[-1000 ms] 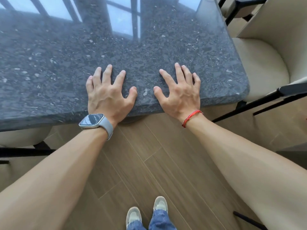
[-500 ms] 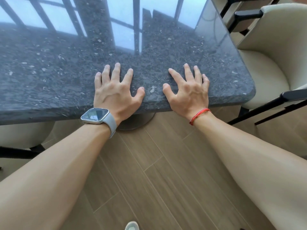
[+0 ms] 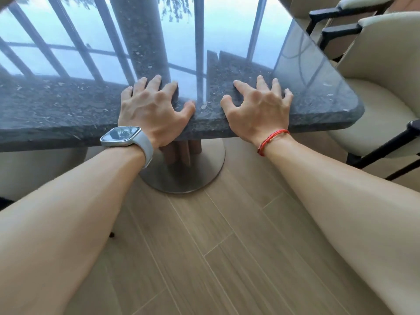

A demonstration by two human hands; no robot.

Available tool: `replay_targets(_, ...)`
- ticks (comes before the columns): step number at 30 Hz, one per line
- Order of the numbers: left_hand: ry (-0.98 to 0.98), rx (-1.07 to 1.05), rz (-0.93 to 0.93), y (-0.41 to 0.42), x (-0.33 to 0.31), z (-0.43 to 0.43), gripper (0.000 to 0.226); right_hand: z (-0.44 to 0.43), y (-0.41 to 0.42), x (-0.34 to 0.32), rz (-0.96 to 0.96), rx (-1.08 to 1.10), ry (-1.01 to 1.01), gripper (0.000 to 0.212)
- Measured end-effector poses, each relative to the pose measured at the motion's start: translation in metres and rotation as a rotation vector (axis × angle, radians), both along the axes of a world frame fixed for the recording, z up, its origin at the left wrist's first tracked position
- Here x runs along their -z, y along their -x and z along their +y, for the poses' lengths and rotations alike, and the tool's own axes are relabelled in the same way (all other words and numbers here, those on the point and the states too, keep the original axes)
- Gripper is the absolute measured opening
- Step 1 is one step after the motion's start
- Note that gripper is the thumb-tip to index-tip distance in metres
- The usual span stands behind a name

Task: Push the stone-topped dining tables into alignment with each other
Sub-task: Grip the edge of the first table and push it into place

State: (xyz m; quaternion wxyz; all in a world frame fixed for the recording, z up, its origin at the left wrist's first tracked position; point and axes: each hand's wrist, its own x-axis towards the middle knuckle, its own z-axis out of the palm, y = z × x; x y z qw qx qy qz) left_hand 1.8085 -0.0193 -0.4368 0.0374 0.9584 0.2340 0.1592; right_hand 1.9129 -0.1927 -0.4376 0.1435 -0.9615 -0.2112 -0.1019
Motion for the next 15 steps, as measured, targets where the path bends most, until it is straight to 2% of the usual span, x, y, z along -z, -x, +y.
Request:
replay_targets(5,0.006,0.003,-0.01,-0.0016,0.0023,0.0014,0.069,-0.0001,0.0009,-0.0007,0.015,-0.013,0.01,0.054)
replay_targets(15,0.011,0.009,-0.003,-0.0019,0.0021,0.0026,0.071,0.0005,0.0016,-0.0015,0.01,-0.022,0.013,0.057)
